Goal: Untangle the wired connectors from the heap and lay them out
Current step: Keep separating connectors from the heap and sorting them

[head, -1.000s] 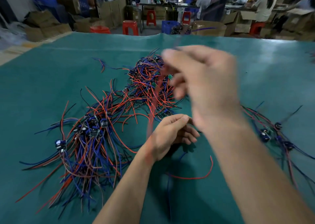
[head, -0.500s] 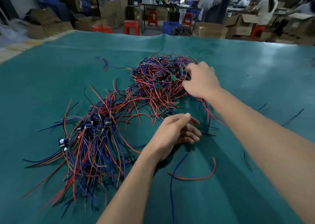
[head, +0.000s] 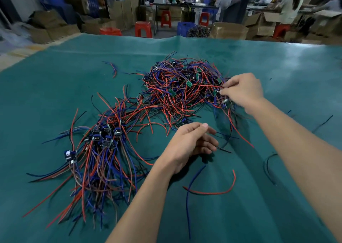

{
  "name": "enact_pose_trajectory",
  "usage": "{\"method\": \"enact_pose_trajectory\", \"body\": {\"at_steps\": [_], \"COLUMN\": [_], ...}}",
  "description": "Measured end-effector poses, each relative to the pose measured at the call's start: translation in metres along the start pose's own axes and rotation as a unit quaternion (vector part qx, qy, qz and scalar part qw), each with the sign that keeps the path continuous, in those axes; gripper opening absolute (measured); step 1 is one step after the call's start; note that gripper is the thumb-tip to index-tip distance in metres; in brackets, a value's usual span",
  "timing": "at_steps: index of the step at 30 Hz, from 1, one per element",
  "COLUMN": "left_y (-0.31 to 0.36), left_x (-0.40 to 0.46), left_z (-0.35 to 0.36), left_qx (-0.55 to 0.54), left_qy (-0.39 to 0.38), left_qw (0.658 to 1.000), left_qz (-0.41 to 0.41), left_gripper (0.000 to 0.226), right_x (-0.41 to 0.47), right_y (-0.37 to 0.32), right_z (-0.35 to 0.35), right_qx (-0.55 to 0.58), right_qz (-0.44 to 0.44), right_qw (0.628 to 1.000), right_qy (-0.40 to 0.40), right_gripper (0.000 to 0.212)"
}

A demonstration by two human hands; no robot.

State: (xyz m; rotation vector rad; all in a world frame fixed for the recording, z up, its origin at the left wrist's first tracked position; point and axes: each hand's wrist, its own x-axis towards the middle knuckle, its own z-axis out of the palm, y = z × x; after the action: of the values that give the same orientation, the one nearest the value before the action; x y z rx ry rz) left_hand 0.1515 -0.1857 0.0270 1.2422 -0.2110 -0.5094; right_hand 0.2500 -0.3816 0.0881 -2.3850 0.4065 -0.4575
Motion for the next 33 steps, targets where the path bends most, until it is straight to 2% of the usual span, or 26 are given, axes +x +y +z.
{"method": "enact_pose_trajectory", "body": {"at_steps": [3, 6, 9, 12, 15, 18, 23, 26, 30, 33], "left_y": [0.000, 0.000, 0.001, 0.001, 0.000, 0.000, -0.001, 0.000, 0.001, -0.001], "left_x": [0.000, 0.000, 0.000, 0.000, 0.000, 0.000, 0.000, 0.001, 0.002, 0.003], "left_z": [0.000, 0.000, 0.000, -0.001, -0.001, 0.000, 0.001, 0.003, 0.003, 0.002], "left_qx": [-0.003, -0.008, -0.010, -0.014, -0.015, -0.022, -0.028, -0.043, -0.047, -0.058], "left_qy": [0.000, -0.001, -0.001, -0.004, -0.007, -0.004, 0.000, 0.002, 0.008, 0.025], "left_qw": [1.000, 1.000, 1.000, 1.000, 1.000, 1.000, 0.999, 0.998, 0.998, 0.998], "left_qz": [-0.001, 0.001, 0.001, 0.002, 0.004, 0.013, 0.033, 0.035, 0.031, 0.022], "left_gripper": [0.025, 0.024, 0.023, 0.021, 0.017, 0.014, 0.017, 0.016, 0.012, 0.018], "right_x": [-0.006, -0.016, -0.030, -0.046, -0.062, -0.077, -0.093, -0.101, -0.094, -0.082], "right_y": [-0.001, -0.005, -0.009, -0.011, -0.009, -0.004, 0.002, 0.002, 0.001, -0.012], "right_z": [-0.014, -0.030, -0.044, -0.062, -0.073, -0.064, -0.013, 0.007, 0.007, -0.009], "right_qx": [0.107, 0.202, 0.256, 0.359, 0.428, 0.412, 0.245, 0.187, 0.167, 0.136], "right_qz": [0.022, 0.026, 0.028, 0.051, 0.052, 0.041, -0.013, -0.042, -0.045, -0.080], "right_qw": [0.994, 0.979, 0.966, 0.932, 0.899, 0.906, 0.969, 0.981, 0.985, 0.986], "right_qy": [-0.014, 0.007, 0.019, 0.022, 0.076, 0.088, -0.004, -0.033, 0.029, 0.057], "right_gripper": [0.020, 0.026, 0.029, 0.027, 0.026, 0.026, 0.021, 0.016, 0.006, 0.015]}}
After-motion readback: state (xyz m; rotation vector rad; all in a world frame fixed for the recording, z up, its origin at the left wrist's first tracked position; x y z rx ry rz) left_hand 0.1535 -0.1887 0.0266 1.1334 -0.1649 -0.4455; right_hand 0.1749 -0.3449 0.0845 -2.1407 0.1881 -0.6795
